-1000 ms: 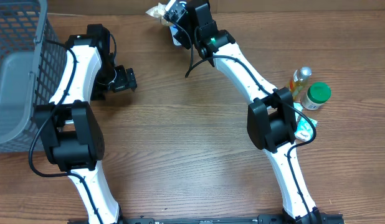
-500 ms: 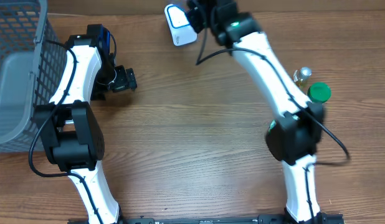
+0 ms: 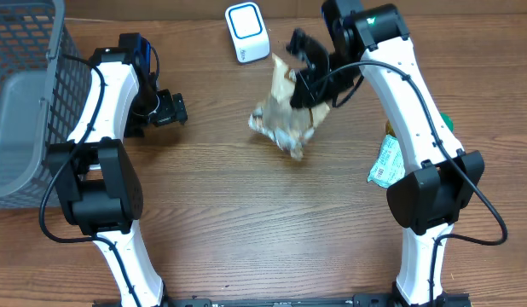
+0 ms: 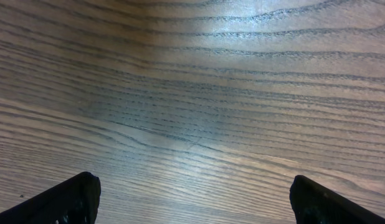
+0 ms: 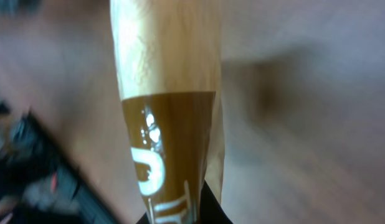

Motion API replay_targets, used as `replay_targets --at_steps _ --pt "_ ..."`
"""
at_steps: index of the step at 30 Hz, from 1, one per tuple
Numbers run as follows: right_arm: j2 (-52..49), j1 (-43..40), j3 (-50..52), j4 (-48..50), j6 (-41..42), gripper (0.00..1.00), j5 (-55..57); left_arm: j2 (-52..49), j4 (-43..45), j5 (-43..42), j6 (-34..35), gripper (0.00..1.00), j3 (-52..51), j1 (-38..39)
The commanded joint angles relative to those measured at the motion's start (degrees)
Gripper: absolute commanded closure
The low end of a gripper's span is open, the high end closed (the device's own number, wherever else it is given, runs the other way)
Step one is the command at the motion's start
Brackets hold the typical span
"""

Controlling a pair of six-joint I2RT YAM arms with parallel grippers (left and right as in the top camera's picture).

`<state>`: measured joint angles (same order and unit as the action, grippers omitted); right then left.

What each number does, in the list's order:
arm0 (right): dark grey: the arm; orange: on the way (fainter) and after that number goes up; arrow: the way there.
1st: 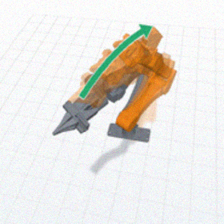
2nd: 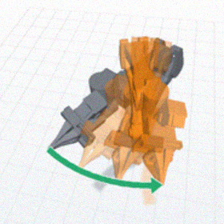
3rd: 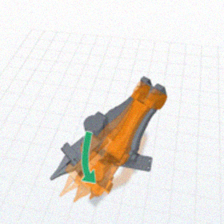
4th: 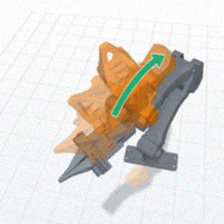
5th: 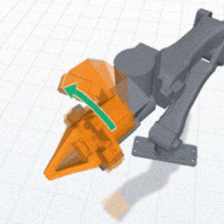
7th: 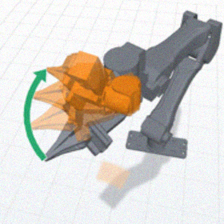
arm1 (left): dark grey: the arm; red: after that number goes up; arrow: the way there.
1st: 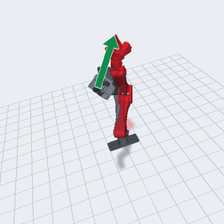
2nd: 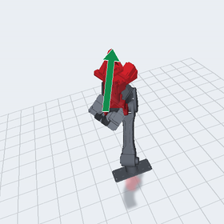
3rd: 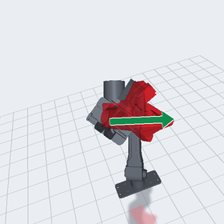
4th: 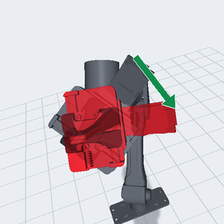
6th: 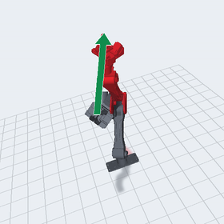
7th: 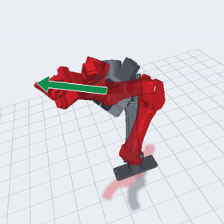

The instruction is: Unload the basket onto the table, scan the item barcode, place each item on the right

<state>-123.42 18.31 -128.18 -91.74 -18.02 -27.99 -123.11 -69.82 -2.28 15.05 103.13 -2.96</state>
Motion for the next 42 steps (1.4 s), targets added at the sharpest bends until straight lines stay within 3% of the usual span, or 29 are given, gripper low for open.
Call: replay_targets --at_steps 1,5,7,11,13,14,23,30,33,36,37,38,39,41,42 --pt "0.0 -0.2 3.7 -3.4 -4.7 0.94 0.1 2.3 0.0 0.4 0.4 0.0 0.9 0.1" --pt "0.0 -0.2 8.0 -4.4 -4.5 0.91 8.3 2.3 0.0 0.4 0.4 0.0 0.9 0.1" --pt "0.0 -0.2 10.1 -3.2 -4.5 0.73 11.1 2.3 0.0 0.4 0.4 0.0 0.9 0.1" --pt "0.0 -0.2 14.2 1.4 -4.3 0.57 16.4 2.3 0.0 0.4 0.4 0.0 0.9 0.1" --pt "0.0 -0.2 15.4 3.6 -3.8 0.25 18.6 2.3 0.0 0.4 0.4 0.01 0.9 0.1" --pt "0.0 -0.2 15.9 4.8 -2.4 0.19 19.8 2.3 0.0 0.4 0.4 0.0 0.9 0.1" --pt "0.0 -0.2 17.4 22.2 19.7 0.0 37.8 2.3 0.0 0.4 0.4 0.0 0.9 0.1" --pt "0.0 0.1 17.4 30.5 29.3 0.0 38.4 2.3 0.0 0.4 0.4 0.0 0.9 0.1" --pt "0.0 0.5 17.4 31.3 32.1 0.0 32.2 2.3 0.0 0.4 0.4 0.0 0.9 0.1" --pt "0.0 0.9 17.4 31.3 32.2 0.0 17.0 2.3 0.0 0.4 0.4 0.01 0.9 0.1" --pt "0.0 1.0 17.4 31.2 32.2 0.09 14.0 2.3 0.0 0.4 0.4 0.0 0.9 0.1" --pt "0.0 1.1 17.6 31.3 32.2 0.28 11.4 2.3 0.0 0.4 0.4 0.0 0.9 0.1" --pt "0.0 1.6 17.7 31.0 32.8 0.69 9.7 2.3 0.0 0.4 0.4 0.0 0.9 0.1" --pt "0.0 2.3 18.7 31.0 35.6 0.82 9.9 2.3 0.0 0.4 0.4 0.0 0.9 0.1" --pt "0.0 2.6 19.3 31.4 36.5 0.82 9.9 2.3 0.0 0.4 0.4 0.0 0.9 0.1"
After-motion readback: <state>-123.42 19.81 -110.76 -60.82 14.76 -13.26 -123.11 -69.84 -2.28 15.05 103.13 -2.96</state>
